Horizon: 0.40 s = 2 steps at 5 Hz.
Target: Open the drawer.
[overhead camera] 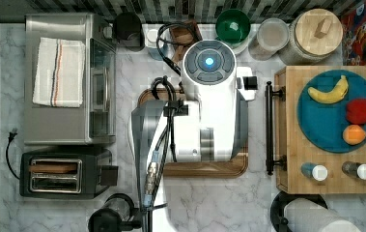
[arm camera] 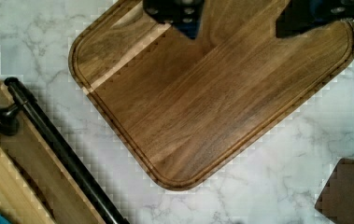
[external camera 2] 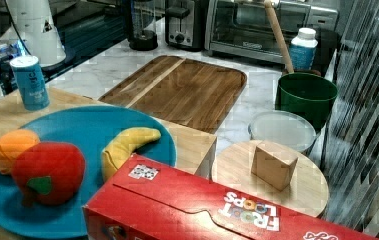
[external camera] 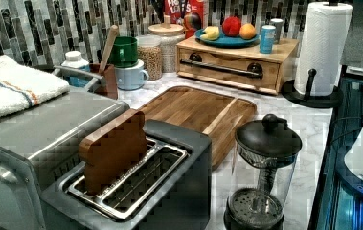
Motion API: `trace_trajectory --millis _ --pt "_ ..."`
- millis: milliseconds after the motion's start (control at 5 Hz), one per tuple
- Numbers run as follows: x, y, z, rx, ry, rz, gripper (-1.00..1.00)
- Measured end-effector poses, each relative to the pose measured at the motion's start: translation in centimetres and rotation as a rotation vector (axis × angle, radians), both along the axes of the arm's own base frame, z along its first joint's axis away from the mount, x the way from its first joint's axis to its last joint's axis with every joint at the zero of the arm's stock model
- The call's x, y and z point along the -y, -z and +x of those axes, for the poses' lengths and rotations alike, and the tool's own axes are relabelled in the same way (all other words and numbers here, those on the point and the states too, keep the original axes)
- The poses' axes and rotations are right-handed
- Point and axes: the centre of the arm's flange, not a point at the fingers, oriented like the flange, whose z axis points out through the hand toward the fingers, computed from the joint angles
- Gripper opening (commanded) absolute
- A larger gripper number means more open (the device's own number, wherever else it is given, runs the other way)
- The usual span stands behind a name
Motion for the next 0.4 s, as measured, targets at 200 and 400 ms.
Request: trace_trajectory --millis 200,400 --pt "0.2 0.09 0.16 0.01 -0.001 -0.006 1.0" --pt "0.33 0.31 0.14 0.005 0.003 -0.004 1.0"
